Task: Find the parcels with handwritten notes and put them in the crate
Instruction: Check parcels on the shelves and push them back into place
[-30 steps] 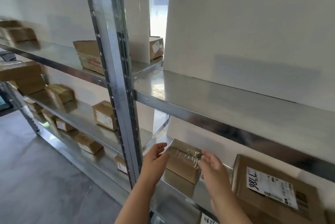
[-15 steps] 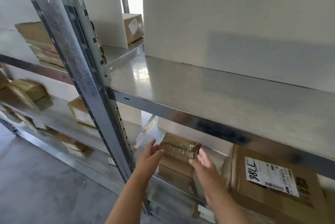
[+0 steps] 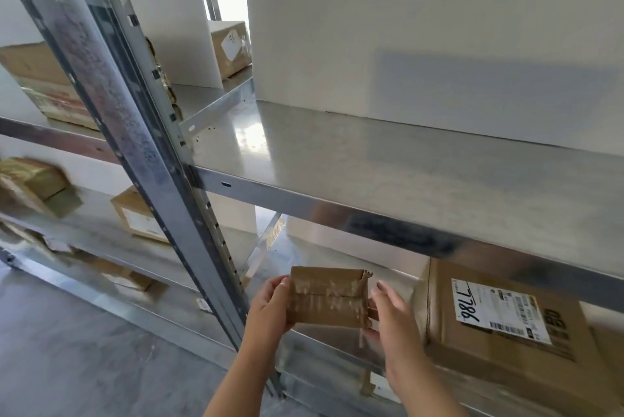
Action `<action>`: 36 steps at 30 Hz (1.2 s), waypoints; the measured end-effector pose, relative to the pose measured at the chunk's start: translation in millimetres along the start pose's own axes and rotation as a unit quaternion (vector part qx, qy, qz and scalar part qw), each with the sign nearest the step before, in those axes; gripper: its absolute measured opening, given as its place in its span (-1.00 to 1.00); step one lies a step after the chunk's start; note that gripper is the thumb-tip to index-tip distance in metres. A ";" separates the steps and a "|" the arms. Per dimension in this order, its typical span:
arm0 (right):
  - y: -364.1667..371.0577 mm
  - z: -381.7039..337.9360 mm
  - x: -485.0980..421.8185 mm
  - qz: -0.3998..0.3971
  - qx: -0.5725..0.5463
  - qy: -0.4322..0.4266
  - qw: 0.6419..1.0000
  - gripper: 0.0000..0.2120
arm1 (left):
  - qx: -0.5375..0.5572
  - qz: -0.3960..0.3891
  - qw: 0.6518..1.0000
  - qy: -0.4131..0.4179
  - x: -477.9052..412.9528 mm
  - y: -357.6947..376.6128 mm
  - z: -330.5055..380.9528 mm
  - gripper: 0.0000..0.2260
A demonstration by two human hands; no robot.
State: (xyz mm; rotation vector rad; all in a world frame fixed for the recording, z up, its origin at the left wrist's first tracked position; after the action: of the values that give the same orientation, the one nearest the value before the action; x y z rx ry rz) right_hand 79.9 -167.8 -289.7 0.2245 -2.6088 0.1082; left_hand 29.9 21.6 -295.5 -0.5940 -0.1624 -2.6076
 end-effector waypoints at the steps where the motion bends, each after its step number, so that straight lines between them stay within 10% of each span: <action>1: 1.2 -1.9 3.8 0.007 -0.011 -0.002 1.000 -0.76 | 0.007 0.001 1.000 0.008 -0.4 -0.9 0.3 -0.77; 36: 29.9 8.4 -1.7 -0.036 -0.010 0.056 0.998 -0.80 | -0.153 -0.077 0.985 0.003 -45.3 -3.1 -0.4 -0.75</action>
State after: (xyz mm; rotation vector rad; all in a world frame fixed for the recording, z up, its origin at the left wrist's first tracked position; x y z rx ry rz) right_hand 71.9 -139.2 -298.8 0.2978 -2.4865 0.0673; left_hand 64.7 42.8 -315.6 -0.7010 0.2085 -2.8069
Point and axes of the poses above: each hand's wrist, its own x-axis away from the middle knuckle, its own y-axis out of the palm, z = x × y, the point moved 4 cm from there along -x, towards the middle knuckle, and after that the axes turned 7 degrees about -z, right-handed, at the moved point
